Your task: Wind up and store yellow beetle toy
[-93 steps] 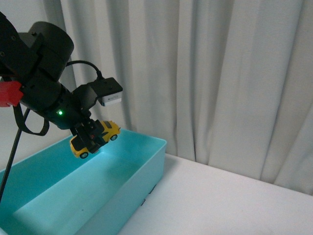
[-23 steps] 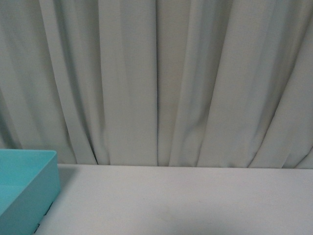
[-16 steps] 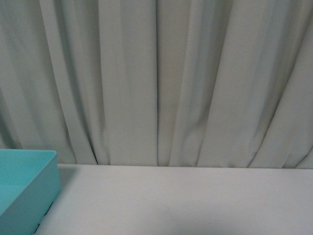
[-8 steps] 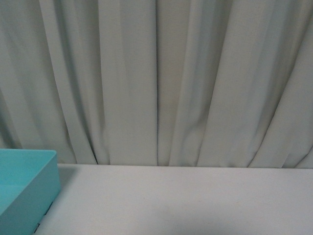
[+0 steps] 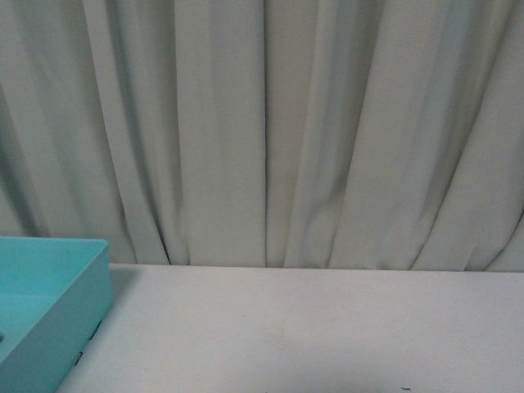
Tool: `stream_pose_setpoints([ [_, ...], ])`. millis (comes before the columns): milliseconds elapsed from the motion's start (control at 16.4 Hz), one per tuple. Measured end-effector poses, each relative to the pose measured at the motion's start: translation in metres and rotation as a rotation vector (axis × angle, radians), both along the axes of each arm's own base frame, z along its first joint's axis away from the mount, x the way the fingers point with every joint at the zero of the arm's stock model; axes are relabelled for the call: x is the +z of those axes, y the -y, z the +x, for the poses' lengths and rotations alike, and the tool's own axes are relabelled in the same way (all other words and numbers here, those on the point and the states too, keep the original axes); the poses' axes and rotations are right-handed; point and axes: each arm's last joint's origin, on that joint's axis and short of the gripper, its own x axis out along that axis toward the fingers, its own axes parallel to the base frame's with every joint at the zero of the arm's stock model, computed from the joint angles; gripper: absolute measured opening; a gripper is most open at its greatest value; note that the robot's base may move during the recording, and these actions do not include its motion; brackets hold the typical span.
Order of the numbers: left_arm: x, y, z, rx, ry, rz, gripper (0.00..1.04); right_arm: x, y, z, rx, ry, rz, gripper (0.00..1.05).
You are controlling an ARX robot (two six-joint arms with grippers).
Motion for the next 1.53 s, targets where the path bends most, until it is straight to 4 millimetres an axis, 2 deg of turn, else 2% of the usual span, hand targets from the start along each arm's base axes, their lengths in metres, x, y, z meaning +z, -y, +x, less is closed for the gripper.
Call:
stream_pose_setpoints([
  [1526,0.0001,0.0000,0.0000,0.000,0.001,0.000,0.98,0.0000,0.0000,0.0000,0.000,0.000,0.000,0.98],
])
